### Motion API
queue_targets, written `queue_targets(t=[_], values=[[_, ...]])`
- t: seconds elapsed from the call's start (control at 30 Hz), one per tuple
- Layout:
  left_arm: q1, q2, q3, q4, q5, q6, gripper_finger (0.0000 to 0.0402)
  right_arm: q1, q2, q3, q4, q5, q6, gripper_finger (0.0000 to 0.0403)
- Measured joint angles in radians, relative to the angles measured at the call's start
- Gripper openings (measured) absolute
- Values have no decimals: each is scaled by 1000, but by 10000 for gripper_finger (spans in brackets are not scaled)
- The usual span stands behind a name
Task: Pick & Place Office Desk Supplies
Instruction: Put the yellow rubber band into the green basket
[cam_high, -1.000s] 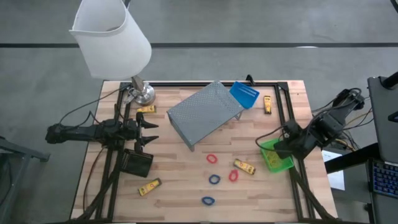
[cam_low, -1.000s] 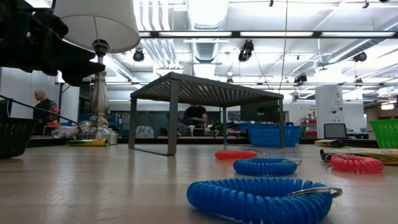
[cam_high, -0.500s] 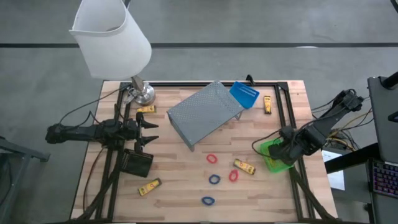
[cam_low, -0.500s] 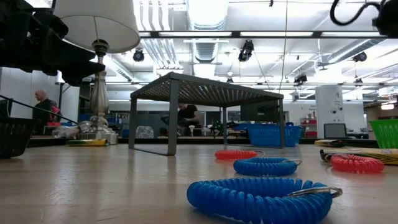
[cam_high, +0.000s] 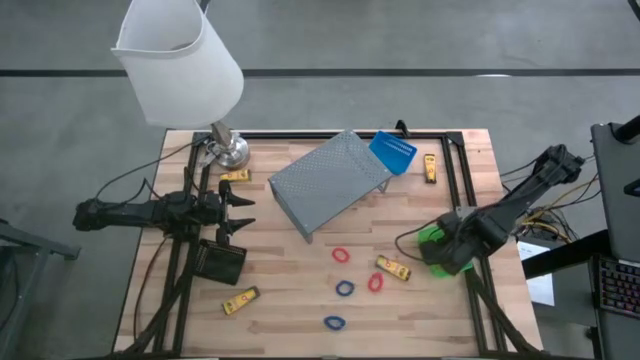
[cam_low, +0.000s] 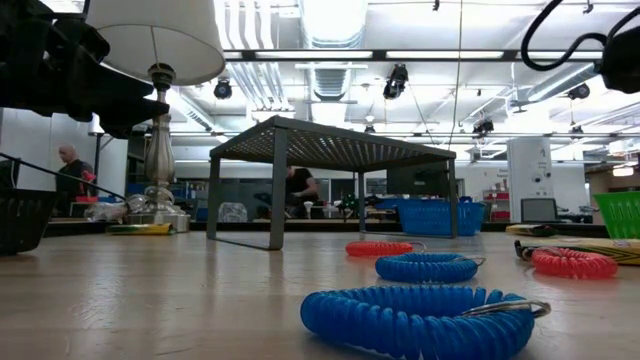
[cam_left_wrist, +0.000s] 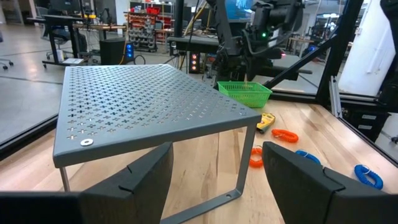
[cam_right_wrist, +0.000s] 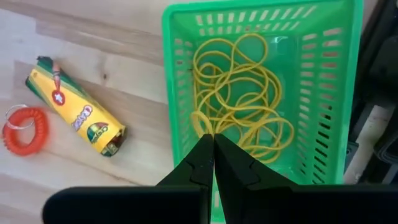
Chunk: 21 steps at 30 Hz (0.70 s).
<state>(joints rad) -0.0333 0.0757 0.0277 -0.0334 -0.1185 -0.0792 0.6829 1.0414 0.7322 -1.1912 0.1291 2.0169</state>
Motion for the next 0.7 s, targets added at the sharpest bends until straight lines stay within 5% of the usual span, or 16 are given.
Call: queue_targets(t=[0.7], values=[[0, 0, 0, 0, 0, 0, 253, -1, 269, -8, 33, 0, 129, 8]])
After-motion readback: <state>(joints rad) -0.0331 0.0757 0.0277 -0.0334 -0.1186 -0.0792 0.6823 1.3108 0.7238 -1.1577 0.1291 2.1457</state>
